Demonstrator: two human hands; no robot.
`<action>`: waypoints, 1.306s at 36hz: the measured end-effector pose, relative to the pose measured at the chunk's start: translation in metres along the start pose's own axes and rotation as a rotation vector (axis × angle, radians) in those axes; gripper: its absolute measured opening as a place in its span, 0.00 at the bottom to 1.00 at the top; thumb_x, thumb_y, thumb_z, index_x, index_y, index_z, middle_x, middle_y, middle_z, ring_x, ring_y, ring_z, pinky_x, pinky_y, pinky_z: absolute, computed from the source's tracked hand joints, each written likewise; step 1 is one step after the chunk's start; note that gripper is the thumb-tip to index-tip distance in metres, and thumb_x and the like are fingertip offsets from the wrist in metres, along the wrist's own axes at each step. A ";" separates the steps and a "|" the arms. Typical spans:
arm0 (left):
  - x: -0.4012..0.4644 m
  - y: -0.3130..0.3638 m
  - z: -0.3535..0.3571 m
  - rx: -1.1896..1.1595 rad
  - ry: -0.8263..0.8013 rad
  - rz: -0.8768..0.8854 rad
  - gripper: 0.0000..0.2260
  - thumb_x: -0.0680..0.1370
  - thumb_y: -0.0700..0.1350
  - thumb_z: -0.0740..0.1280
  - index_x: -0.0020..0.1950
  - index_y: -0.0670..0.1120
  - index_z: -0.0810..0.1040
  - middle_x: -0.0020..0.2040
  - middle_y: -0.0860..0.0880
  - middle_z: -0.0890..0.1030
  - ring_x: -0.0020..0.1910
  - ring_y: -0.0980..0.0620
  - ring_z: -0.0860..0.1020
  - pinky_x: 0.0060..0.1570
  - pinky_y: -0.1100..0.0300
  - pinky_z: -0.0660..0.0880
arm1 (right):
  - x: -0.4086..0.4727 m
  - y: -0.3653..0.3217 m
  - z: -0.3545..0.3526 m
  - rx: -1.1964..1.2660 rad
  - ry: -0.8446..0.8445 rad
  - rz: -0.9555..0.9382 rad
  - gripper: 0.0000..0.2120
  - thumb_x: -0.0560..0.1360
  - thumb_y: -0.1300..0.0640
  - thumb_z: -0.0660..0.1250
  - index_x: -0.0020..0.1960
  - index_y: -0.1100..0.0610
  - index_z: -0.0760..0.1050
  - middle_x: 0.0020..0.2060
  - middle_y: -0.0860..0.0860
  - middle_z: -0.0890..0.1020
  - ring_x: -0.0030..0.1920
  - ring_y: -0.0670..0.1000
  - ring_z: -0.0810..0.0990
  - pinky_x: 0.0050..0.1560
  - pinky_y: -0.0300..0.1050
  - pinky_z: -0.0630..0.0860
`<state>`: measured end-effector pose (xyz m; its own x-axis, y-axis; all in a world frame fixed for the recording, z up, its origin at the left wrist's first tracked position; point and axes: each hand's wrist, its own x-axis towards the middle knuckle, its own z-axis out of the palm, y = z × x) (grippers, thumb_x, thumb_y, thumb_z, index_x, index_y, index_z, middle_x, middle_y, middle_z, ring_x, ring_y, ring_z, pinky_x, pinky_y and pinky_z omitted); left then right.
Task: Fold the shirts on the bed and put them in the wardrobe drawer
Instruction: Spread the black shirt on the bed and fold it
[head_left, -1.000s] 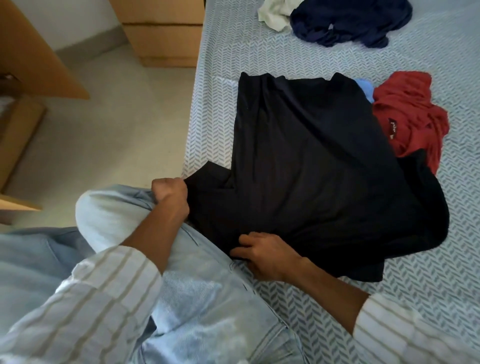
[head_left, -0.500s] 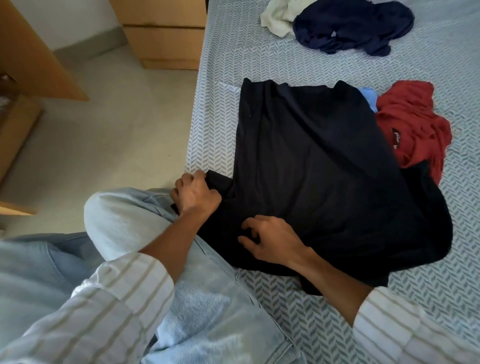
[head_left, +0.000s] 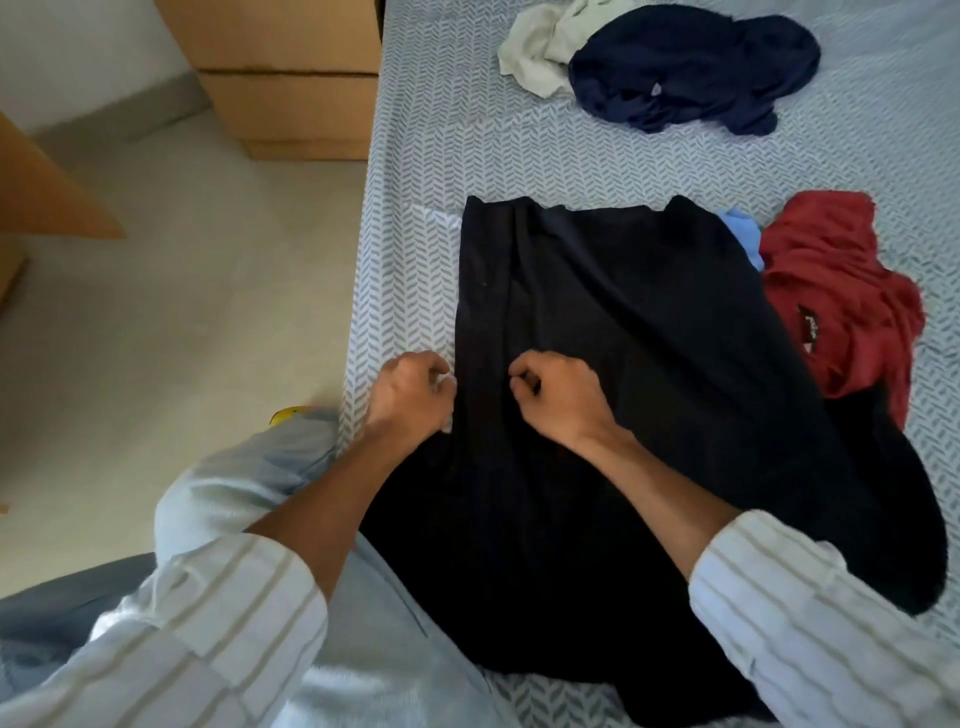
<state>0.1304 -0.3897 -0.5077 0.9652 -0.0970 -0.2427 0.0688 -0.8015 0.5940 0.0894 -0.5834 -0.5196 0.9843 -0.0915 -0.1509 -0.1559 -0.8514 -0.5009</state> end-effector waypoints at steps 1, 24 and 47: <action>0.008 0.004 0.000 -0.004 -0.038 -0.020 0.11 0.77 0.50 0.70 0.57 0.49 0.82 0.51 0.49 0.84 0.55 0.48 0.80 0.55 0.60 0.73 | 0.018 0.000 -0.006 0.005 0.019 0.002 0.07 0.77 0.53 0.66 0.53 0.47 0.80 0.47 0.46 0.83 0.49 0.52 0.82 0.53 0.49 0.79; 0.052 -0.007 0.001 -0.375 -0.276 -0.224 0.07 0.74 0.39 0.67 0.36 0.41 0.80 0.28 0.43 0.82 0.23 0.48 0.78 0.23 0.62 0.70 | 0.237 -0.043 -0.035 0.419 0.111 0.416 0.06 0.76 0.60 0.67 0.40 0.58 0.76 0.35 0.55 0.84 0.29 0.49 0.82 0.30 0.42 0.80; 0.047 -0.012 -0.005 -0.383 -0.123 -0.321 0.11 0.74 0.44 0.67 0.40 0.36 0.76 0.26 0.41 0.80 0.19 0.48 0.75 0.19 0.66 0.63 | 0.270 -0.084 0.018 0.221 0.061 0.253 0.06 0.72 0.55 0.70 0.44 0.59 0.80 0.39 0.54 0.85 0.43 0.56 0.85 0.45 0.54 0.84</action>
<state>0.1762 -0.3818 -0.5222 0.8452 0.0310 -0.5335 0.4662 -0.5306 0.7079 0.3666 -0.5269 -0.5337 0.9143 -0.3219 -0.2458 -0.4031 -0.6661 -0.6275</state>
